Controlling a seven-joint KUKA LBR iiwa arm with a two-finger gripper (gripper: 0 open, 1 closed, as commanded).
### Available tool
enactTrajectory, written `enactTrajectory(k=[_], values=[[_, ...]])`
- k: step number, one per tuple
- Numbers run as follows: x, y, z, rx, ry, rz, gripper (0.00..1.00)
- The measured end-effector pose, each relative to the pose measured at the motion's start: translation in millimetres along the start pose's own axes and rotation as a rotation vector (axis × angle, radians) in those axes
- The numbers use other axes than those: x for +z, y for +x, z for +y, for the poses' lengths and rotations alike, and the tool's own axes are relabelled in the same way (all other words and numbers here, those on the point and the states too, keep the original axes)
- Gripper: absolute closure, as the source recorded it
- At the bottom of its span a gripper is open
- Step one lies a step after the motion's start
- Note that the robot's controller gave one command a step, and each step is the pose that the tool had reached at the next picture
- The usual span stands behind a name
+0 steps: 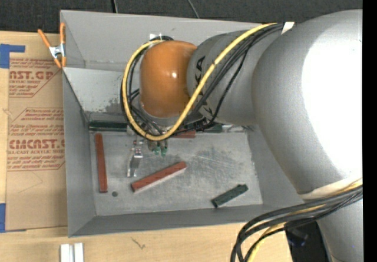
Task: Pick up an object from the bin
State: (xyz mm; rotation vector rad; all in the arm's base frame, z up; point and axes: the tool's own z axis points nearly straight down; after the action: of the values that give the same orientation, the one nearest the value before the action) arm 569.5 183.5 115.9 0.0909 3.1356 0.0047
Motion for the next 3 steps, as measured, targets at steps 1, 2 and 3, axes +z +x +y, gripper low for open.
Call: enactTrajectory(k=[1, 2, 3], values=[[36, 4.5, -19, 0.014, 0.006, 0.01, 0.0], [35, 46.3, -10, -0.087, 0.003, 0.003, 0.0], [39, 48.3, -54, -0.388, -0.004, -0.017, 1.0]])
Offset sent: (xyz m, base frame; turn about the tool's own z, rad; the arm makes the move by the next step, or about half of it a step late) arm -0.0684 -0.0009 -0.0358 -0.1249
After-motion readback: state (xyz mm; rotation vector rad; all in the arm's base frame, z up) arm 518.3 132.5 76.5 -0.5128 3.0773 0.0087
